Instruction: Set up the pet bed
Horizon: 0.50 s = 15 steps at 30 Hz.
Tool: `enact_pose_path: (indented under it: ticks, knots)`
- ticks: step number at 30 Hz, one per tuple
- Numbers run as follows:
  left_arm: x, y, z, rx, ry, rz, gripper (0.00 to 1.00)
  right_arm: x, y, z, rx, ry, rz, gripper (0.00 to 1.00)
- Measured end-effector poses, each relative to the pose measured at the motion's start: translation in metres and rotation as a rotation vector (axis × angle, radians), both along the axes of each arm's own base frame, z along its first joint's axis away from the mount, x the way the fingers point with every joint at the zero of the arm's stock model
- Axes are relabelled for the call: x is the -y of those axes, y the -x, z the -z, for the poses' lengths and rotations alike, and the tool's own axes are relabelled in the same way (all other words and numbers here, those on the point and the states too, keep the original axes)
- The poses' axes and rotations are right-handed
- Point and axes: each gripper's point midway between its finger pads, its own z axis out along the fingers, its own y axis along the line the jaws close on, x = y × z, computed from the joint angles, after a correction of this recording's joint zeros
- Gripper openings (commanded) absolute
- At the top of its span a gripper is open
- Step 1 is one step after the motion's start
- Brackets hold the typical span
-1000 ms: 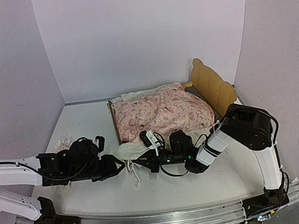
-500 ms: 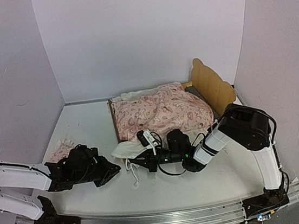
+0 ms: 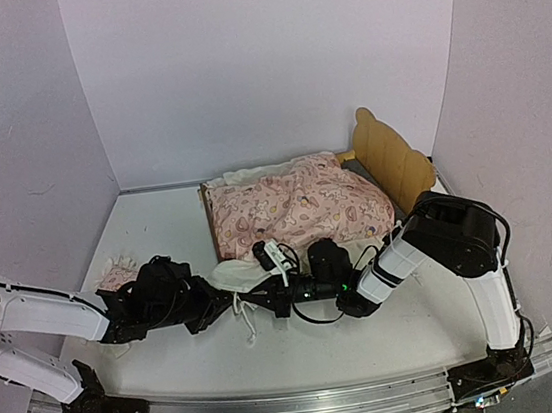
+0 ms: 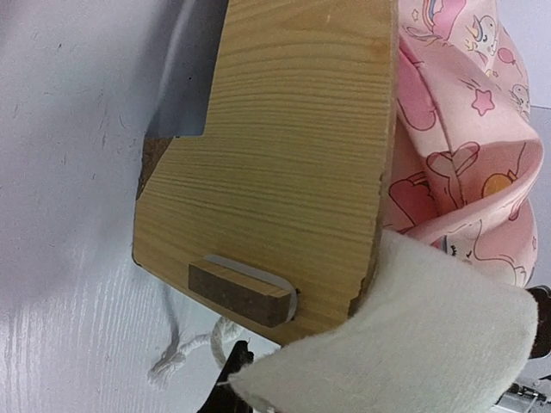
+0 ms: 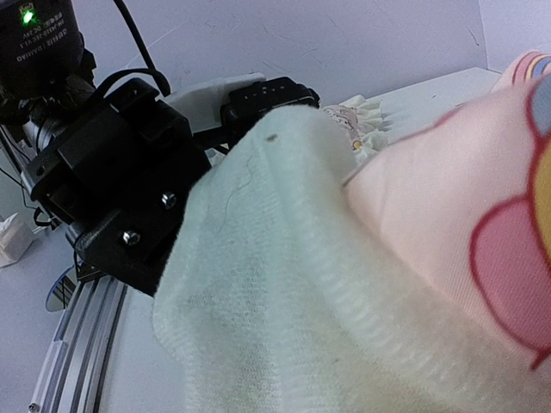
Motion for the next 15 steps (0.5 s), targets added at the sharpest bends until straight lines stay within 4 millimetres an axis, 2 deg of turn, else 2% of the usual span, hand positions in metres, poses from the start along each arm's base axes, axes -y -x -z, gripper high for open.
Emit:
enact_pose_path:
  ticks: [15]
  knots:
    - [0.0029, -0.0013, -0.0004, -0.078, 0.061, -0.06, 0.25, -0.0028, 0.0027, 0.0018, 0.012, 0.006, -0.029, 0.0]
